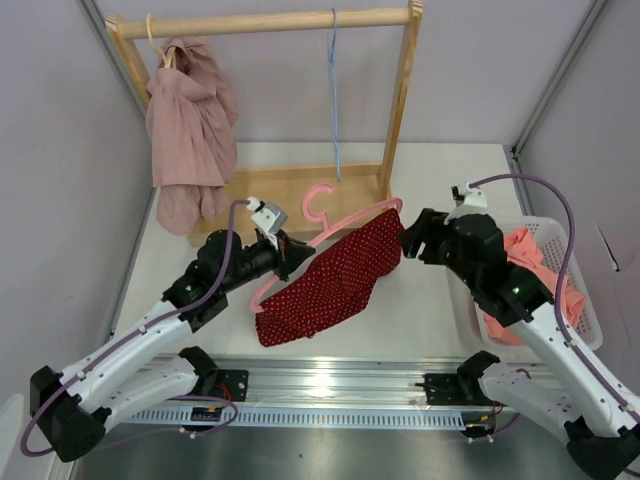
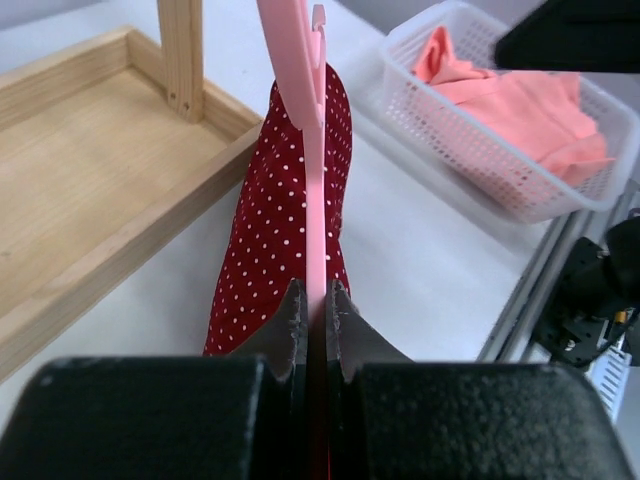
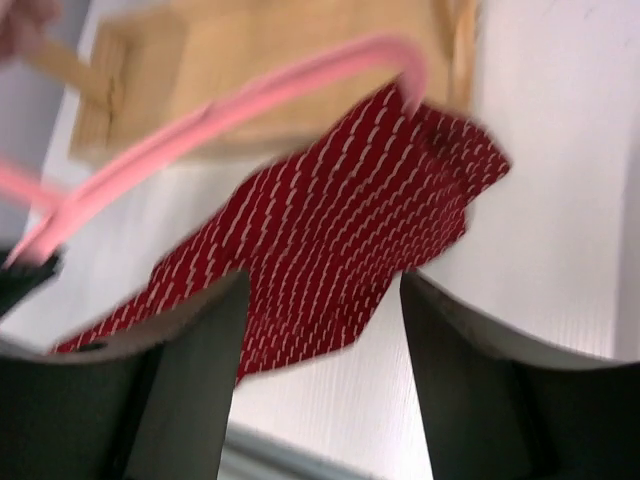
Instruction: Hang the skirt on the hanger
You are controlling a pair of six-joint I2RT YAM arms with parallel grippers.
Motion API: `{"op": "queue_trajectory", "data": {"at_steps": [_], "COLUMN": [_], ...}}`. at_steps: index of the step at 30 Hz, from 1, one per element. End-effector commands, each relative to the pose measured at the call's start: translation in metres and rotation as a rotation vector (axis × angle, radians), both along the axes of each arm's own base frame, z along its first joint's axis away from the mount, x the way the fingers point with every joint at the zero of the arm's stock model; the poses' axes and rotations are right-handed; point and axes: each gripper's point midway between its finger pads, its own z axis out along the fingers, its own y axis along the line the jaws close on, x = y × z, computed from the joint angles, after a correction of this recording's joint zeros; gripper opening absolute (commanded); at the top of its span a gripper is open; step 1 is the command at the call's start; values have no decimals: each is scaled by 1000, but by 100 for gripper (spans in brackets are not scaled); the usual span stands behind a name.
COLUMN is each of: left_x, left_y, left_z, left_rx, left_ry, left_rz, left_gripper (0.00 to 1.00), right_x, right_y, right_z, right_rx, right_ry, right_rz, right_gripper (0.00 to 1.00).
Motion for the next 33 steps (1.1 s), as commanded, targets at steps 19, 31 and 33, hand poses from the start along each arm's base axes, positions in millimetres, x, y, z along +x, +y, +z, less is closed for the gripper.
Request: {"op": "queue_trajectory", "data": {"at_steps": [19, 31, 33], "left_x": [-38, -32, -26], "left_y": [55, 88, 93], "left_z": [124, 139, 140], "left_rx": [32, 84, 87], "left_ry": [-53, 12, 23], "left_rz": [88, 262, 310], "left_gripper": [0, 0, 0], "right_x": [41, 43, 43], "right_y": [-10, -16, -16], "right_z": [53, 67, 68], "right_rx": [137, 124, 126], "right_ry": [-50, -58, -60], "right_rz": [97, 70, 71], "right_gripper": [61, 61, 61]}}
